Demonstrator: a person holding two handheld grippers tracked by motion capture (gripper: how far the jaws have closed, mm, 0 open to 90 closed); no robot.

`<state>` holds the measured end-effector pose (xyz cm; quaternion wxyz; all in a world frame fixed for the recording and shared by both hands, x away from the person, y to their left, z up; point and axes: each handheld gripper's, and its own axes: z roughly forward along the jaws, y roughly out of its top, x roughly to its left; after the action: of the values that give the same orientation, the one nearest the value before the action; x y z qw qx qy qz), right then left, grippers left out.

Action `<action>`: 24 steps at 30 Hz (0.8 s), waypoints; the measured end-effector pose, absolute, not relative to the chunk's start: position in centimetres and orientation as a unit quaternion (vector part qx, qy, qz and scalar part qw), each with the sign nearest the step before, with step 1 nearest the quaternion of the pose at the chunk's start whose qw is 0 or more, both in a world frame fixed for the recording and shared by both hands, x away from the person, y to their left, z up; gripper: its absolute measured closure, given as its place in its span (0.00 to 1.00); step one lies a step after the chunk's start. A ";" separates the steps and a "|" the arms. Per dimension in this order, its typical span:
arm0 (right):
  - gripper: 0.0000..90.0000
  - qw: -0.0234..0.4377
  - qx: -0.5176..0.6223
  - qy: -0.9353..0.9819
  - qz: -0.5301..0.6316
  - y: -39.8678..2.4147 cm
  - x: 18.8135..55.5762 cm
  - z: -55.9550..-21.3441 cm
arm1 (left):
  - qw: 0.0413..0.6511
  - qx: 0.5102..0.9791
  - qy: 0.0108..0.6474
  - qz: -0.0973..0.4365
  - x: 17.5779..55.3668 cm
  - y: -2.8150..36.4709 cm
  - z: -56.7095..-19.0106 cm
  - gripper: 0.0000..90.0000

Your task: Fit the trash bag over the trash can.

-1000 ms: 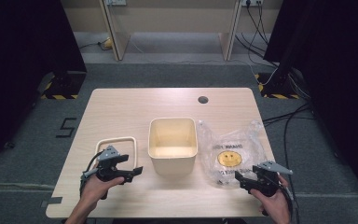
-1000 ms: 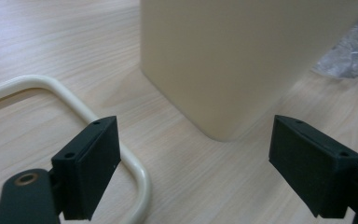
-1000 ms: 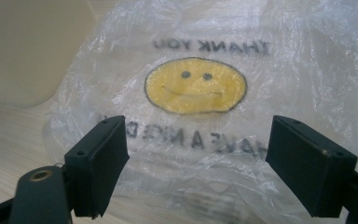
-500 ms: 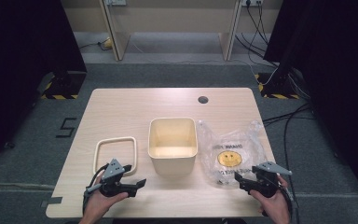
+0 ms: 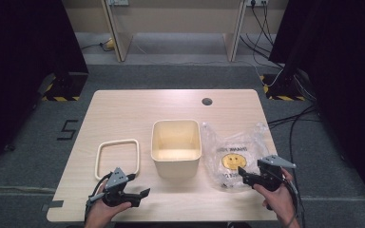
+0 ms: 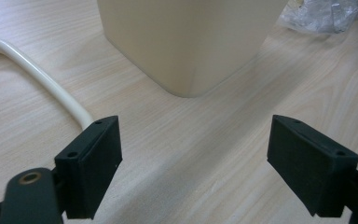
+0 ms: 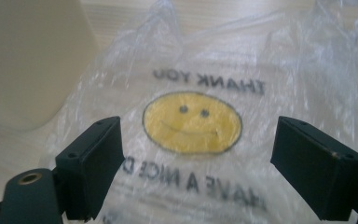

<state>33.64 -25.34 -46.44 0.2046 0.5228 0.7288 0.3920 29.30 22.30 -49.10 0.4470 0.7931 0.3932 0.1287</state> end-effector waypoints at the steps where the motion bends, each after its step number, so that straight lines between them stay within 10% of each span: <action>1: 0.18 0.206 0.522 0.729 0.391 -25.2 34.2 -46.2 | 0.446 0.794 0.394 0.128 29.3 22.3 -49.1 0.19; 24: 0.18 0.205 0.536 0.760 0.306 -21.5 43.1 -48.8 | 0.435 0.811 0.375 0.116 29.4 21.5 -49.4 0.19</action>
<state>43.09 -21.46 -48.83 0.2046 0.5361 0.7596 0.3061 29.44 21.46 -49.39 0.4348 0.8107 0.3745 0.1158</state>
